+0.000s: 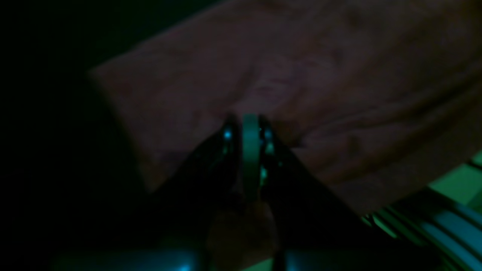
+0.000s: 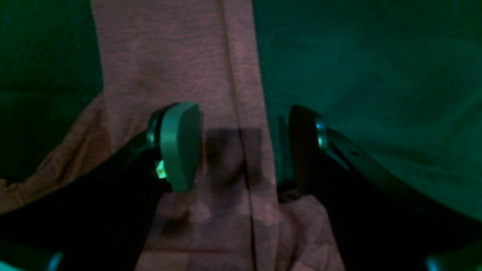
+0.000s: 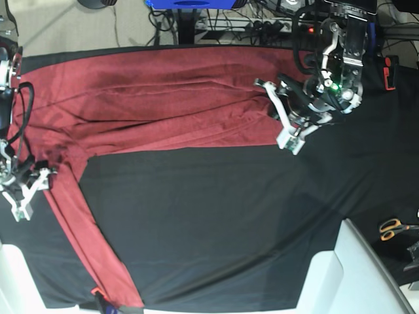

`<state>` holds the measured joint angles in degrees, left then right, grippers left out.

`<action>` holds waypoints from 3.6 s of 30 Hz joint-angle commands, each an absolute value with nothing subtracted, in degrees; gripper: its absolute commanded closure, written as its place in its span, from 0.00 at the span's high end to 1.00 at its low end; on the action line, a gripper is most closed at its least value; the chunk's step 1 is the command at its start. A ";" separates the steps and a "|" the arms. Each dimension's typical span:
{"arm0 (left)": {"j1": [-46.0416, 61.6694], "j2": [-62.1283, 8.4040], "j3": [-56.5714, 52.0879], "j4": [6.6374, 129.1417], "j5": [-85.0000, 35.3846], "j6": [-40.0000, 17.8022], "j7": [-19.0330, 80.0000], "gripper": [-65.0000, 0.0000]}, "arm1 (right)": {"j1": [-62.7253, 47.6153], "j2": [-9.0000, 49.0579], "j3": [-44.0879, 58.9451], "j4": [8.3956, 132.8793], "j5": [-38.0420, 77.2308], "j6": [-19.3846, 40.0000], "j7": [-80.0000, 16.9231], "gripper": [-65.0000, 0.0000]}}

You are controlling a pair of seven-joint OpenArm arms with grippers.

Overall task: Fold the T-shirt properly
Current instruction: 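Open both grippers and move the left gripper inward over the fold, then lift the left gripper off the shirt and withdraw it to the side, then lower the right gripper onto the trailing red sleeve and grasp it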

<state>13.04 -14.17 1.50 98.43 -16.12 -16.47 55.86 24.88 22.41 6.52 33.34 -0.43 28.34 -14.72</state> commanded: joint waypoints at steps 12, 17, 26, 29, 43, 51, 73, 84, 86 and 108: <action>12.26 -17.54 6.99 99.30 -15.43 -16.40 55.16 0.00 | 26.86 23.25 14.20 34.33 -0.13 28.18 -13.67 0.55; 12.18 -18.68 7.43 99.30 -15.43 -16.31 55.25 0.00 | 27.91 23.25 13.05 34.15 -0.22 28.18 -13.58 0.55; 12.62 -20.09 6.99 99.82 -15.43 -16.31 55.25 0.59 | 30.81 23.25 13.14 31.43 -0.22 28.18 -13.49 0.55; 12.62 -21.23 6.90 99.91 -15.60 -16.31 55.25 0.67 | 31.96 23.25 13.14 29.23 -0.31 27.38 -13.32 0.55; 22.90 -19.38 -9.10 112.04 -23.78 -19.56 54.81 0.67 | 31.87 23.08 13.05 23.16 -0.31 25.19 -6.64 0.55; 27.12 -19.12 -27.12 112.04 -43.47 -30.11 54.90 0.67 | 31.96 22.20 13.05 17.63 -0.31 25.19 -3.91 0.55; 34.42 -17.19 -44.97 109.05 -15.34 -40.00 54.90 0.66 | 18.15 20.44 13.76 43.82 0.13 25.45 -11.38 0.00; 32.84 -16.84 -44.70 108.79 -15.08 -40.00 54.90 0.66 | 1.71 16.57 13.85 72.48 0.13 25.45 -21.32 0.00; 32.75 -16.84 -44.70 108.79 -15.08 -40.00 54.90 0.66 | -0.04 16.13 14.29 75.65 0.13 25.45 -23.08 0.00; 29.76 -16.92 -44.62 101.23 -15.25 -40.00 54.90 0.66 | -15.96 11.91 17.27 85.93 0.13 25.63 -29.14 0.00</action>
<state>29.56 -15.90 -44.16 100.47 -15.11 -39.75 55.29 -16.32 11.18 17.06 85.01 -0.08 25.61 -30.00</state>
